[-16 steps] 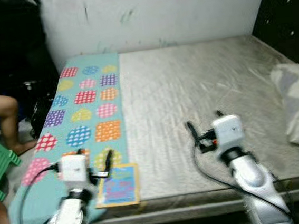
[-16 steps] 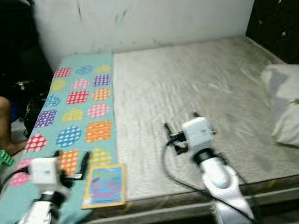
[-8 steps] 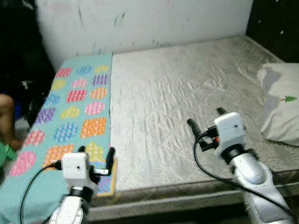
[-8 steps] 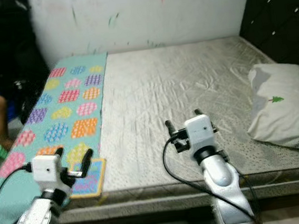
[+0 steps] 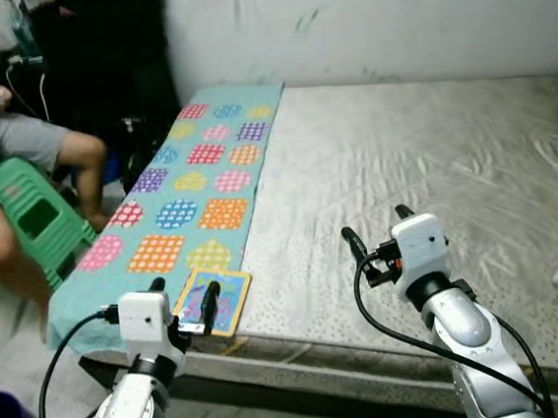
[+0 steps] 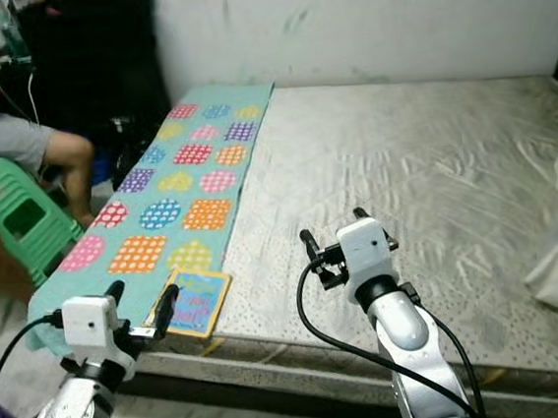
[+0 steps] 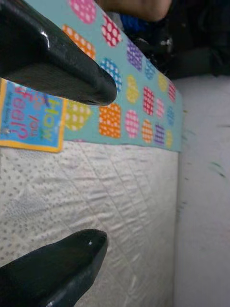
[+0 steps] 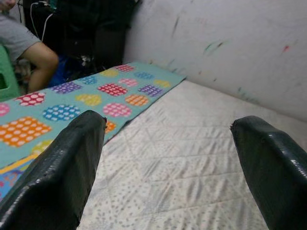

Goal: Clean up the room

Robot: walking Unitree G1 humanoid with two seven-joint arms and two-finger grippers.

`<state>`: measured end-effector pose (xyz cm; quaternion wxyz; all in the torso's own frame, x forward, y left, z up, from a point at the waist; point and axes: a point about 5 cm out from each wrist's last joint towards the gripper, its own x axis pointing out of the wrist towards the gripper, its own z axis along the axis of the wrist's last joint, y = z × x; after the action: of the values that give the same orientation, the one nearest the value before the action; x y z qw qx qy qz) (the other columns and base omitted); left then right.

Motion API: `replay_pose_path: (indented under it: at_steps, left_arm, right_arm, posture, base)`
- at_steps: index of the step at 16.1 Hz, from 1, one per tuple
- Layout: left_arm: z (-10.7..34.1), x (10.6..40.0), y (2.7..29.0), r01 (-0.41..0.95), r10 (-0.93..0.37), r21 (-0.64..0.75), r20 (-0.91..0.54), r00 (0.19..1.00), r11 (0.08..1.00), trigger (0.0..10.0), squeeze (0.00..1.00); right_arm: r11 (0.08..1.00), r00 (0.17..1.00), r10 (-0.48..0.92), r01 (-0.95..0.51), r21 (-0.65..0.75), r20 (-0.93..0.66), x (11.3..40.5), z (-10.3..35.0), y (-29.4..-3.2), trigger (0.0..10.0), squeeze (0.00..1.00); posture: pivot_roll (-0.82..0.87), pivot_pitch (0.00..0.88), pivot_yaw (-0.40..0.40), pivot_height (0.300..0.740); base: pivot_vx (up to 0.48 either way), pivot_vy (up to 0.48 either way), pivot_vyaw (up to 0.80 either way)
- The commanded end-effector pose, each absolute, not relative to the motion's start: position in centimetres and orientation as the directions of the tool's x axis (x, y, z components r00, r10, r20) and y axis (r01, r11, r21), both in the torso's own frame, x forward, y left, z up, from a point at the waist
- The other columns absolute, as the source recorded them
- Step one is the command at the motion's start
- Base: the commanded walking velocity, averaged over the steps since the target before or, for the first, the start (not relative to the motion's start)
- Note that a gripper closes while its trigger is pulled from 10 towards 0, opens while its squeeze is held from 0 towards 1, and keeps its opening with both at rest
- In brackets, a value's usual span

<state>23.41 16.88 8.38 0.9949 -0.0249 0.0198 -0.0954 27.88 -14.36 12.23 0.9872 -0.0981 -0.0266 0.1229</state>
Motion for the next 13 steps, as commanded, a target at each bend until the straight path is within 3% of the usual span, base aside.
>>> replay_pose_path:
  at_steps: [1, 13]
  left_arm:
    - [9.07, 23.78, 17.06, 0.187, -0.188, -0.046, -0.013, 0.982, 0.981, 10.0, 0.0]
    - [8.93, 23.8, 16.84, 0.188, -0.189, -0.06, -0.02, 0.982, 0.98, 10.0, 0.0]
  right_arm:
    - [0.951, 0.965, 0.256, -0.241, -0.196, 0.052, 28.13, 12.77, -14.13, 10.0, 0.0]
    - [0.959, 0.97, 0.235, -0.223, -0.175, 0.055, 28.3, 12.83, -14.38, 10.0, 0.0]
  posture:
    - [-0.08, 0.013, 0.017, 0.74]
    - [-0.08, 0.016, 0.017, 0.74]
  base:
    - [0.292, 0.0, 0.0]
    - [0.0, 0.0, 0.0]
